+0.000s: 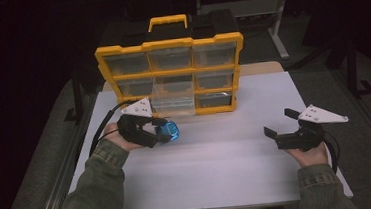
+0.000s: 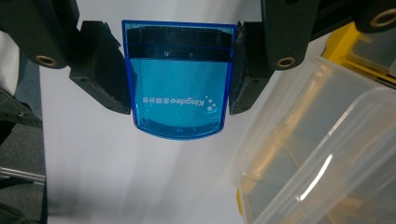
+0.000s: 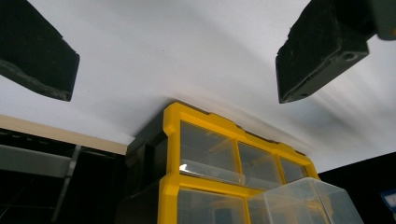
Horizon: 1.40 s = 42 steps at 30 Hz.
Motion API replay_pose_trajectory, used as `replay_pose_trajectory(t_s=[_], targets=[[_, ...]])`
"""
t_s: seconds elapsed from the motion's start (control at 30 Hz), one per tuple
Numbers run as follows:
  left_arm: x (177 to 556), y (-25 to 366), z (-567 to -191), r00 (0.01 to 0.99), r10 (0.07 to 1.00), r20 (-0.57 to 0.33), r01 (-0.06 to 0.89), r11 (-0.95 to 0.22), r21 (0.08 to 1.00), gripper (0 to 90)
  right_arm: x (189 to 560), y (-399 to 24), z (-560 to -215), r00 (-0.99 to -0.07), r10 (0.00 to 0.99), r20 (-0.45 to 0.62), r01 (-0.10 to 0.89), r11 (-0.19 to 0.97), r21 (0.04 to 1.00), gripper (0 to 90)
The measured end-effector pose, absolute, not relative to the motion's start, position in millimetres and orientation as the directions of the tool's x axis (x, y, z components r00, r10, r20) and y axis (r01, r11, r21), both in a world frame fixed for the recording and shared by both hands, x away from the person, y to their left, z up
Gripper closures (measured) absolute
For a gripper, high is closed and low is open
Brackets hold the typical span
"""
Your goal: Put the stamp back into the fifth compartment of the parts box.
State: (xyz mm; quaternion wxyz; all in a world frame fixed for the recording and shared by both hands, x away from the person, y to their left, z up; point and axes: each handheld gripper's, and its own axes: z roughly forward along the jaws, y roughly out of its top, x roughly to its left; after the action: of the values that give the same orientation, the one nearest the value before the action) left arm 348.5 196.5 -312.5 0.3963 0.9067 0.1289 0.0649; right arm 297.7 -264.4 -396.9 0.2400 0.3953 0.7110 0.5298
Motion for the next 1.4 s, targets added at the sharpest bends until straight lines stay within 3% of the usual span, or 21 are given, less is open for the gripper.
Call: replay_pose_trajectory(t_s=[0.6, 1.4], targets=[[345.4, 205.4, -281.4, 0.967, 0.256, 0.014, 0.164, -0.659, 0.734, 41.7, 297.3, -264.6, -396.9, -0.574, 0.815, 0.08, 0.309, 0.125, 0.943, 0.0], [359.4, 215.7, -236.7, 0.957, 0.289, 0.039, 0.161, -0.636, 0.755, 41.7, 298.7, -264.4, -399.1, -0.577, 0.812, 0.085, 0.317, 0.128, 0.94, 0.0]])
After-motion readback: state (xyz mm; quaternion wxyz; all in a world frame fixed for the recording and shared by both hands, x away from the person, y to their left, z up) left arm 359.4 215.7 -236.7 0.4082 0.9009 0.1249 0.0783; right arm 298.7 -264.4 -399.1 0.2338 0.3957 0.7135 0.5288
